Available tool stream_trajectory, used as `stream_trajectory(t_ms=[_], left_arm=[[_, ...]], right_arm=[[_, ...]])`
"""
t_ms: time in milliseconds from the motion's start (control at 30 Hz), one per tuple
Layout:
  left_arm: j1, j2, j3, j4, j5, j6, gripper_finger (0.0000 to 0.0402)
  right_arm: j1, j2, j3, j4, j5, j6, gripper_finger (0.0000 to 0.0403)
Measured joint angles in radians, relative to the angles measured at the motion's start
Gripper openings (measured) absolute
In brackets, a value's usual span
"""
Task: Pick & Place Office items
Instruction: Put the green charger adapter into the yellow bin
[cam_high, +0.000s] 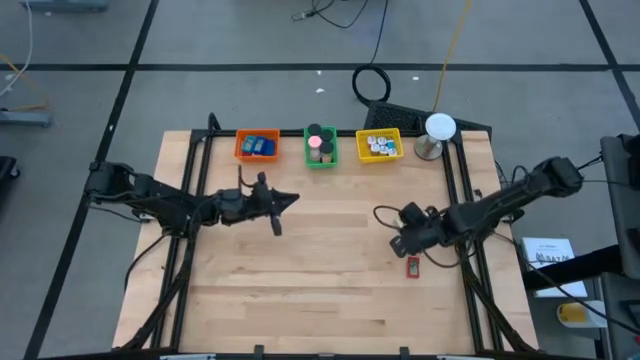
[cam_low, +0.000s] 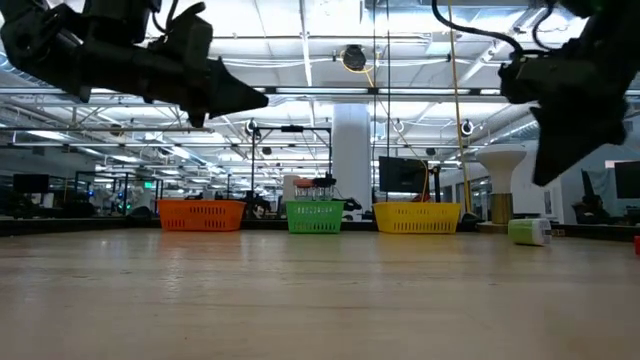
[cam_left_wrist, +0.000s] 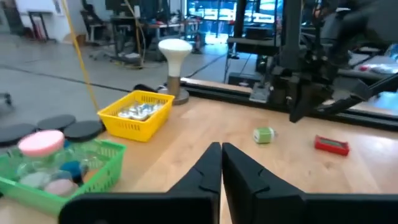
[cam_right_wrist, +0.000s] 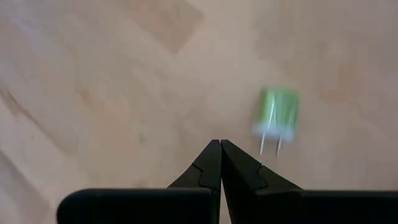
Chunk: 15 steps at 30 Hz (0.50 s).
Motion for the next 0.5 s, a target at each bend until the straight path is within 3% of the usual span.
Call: stream_trajectory(t_ms=[133, 300, 500], left_arm=[[0.024, 0.0, -0.011, -0.033, 0.058, -0.088, 0.0026], [0.027, 0.0, -0.01, -0.041, 0.076, -0.056, 0.0016], [0.004, 0.0, -0.01, -0.049, 0.078, 0.006, 0.0009]], right_arm=[[0.062, 0.107, 0.084, -0.151, -0.079, 0.175, 0.0], [0.089, 0.203, 0.125, -0.296, -0.117, 0.365, 0.0007], [0.052, 0.222, 0.093, -0.33, -0.113, 0.409, 0.0066]])
